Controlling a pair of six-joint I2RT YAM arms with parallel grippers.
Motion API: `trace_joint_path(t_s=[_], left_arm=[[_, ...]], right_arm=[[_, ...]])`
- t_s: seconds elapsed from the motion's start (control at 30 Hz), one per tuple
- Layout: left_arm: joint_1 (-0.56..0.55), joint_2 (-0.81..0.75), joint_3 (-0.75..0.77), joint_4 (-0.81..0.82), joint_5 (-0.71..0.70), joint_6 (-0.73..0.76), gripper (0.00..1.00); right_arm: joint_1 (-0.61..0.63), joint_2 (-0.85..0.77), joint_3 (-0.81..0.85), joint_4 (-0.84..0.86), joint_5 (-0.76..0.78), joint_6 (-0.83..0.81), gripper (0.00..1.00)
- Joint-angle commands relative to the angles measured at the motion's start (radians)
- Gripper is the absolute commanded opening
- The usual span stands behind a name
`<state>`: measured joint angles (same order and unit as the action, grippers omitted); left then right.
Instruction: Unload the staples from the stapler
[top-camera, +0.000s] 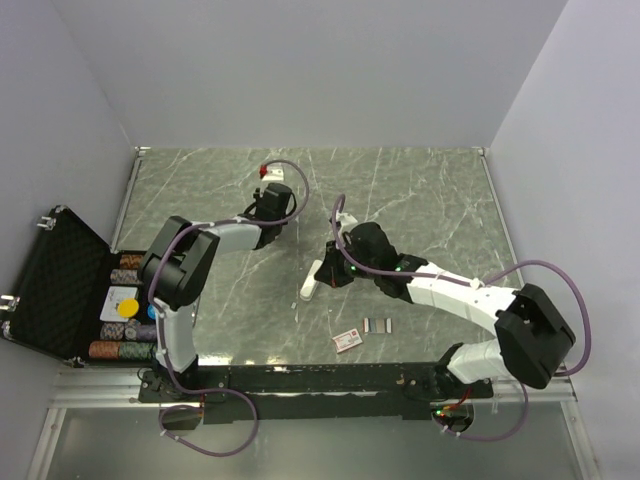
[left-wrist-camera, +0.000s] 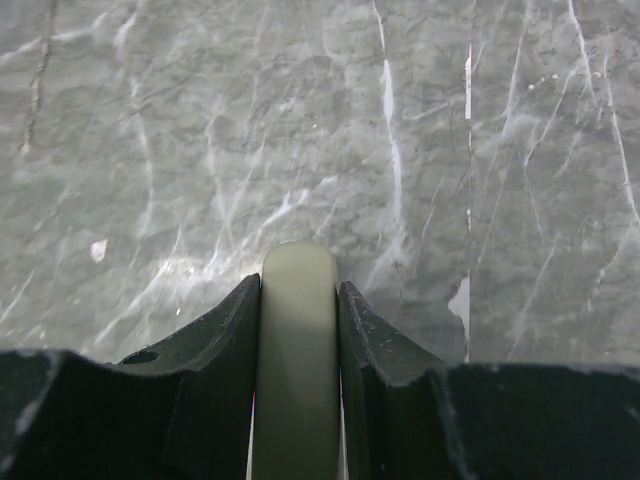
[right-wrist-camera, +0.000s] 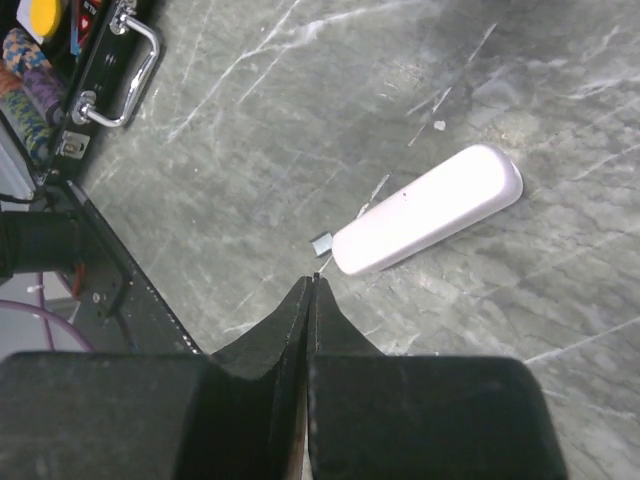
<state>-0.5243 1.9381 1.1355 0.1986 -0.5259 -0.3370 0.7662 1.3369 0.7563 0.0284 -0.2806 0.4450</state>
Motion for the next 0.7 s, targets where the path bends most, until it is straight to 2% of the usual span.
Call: trace_joint_path(t_s=[0.0,0.13,0.27,0.5,0.67], left_arm=[[0.041,0.047,0.067,-0.041,0.130,0.004,0.15],[0.061,0.067,0.067,-0.042,0.168,0.003,0.42],[0.064,0.067,0.055,-0.038,0.188,0.006,0.55],[0.064,0.019,0.026,-0.044,0.178,0.003,0.61],[0.055,-0.145,-0.028,-0.062,0.159,-0.048,0.64]], right_arm=[[0.005,-0.050,-0.011,-0.001,0.023,-0.022,0.00],[0.005,-0.051,-0.015,-0.004,0.024,-0.025,0.00],[0.005,-0.032,-0.014,0.005,0.012,-0.017,0.00],[0.010,-0.047,-0.020,-0.002,0.015,-0.012,0.00],[0.013,-0.099,-0.022,-0.054,0.044,-0.031,0.01]])
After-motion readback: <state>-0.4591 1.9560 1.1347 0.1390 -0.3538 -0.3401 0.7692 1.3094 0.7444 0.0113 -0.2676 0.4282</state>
